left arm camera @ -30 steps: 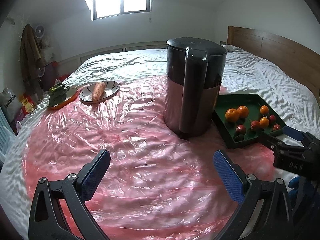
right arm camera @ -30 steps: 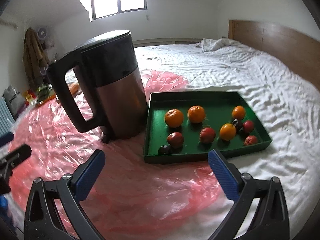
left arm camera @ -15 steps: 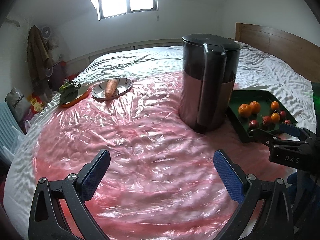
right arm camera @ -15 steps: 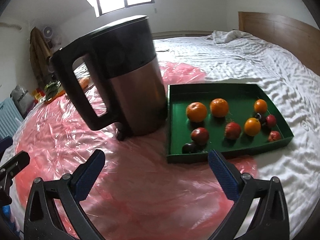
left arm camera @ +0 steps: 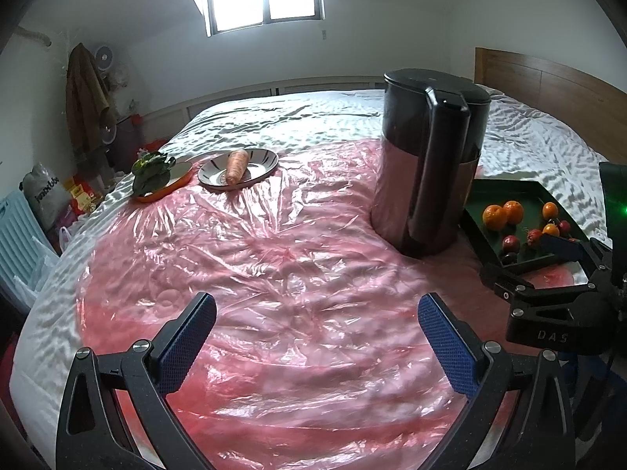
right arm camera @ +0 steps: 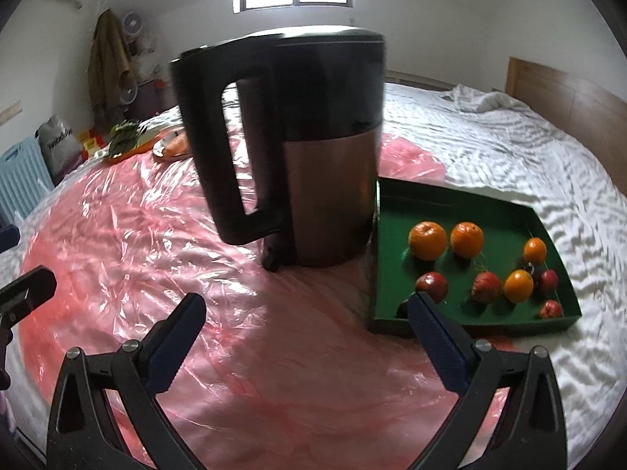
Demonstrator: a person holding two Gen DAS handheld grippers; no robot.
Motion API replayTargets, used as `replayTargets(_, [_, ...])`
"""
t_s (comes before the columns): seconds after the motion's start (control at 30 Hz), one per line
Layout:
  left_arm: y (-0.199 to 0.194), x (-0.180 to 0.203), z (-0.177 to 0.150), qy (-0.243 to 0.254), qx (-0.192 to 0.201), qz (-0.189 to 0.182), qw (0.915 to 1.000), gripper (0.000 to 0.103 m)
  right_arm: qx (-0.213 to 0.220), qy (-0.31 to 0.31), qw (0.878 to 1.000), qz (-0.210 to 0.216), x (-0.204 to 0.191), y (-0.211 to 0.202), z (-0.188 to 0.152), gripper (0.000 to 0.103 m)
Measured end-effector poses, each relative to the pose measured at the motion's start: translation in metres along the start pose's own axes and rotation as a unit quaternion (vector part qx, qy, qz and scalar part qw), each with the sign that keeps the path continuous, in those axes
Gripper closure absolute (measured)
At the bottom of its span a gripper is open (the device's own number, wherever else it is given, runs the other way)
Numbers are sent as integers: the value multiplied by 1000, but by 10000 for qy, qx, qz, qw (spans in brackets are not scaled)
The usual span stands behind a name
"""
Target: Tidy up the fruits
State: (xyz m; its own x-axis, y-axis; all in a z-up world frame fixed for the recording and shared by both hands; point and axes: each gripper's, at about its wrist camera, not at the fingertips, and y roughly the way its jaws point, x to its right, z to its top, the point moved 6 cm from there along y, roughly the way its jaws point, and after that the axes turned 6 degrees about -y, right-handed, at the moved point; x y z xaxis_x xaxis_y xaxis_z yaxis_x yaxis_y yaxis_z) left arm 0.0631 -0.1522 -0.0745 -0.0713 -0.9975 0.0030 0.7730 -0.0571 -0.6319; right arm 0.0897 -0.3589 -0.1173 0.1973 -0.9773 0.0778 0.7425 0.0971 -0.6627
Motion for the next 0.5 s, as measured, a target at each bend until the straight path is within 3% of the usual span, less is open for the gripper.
replayTargets(0.2, [0,-1,0,-26,0,17,10000,2,47,-123,9999,-21,-6,-1,3,0])
replayTargets(0.5, [2,3,0,9,-8,-30,10000,2,52,228,9997,-35,5,-2,0,0])
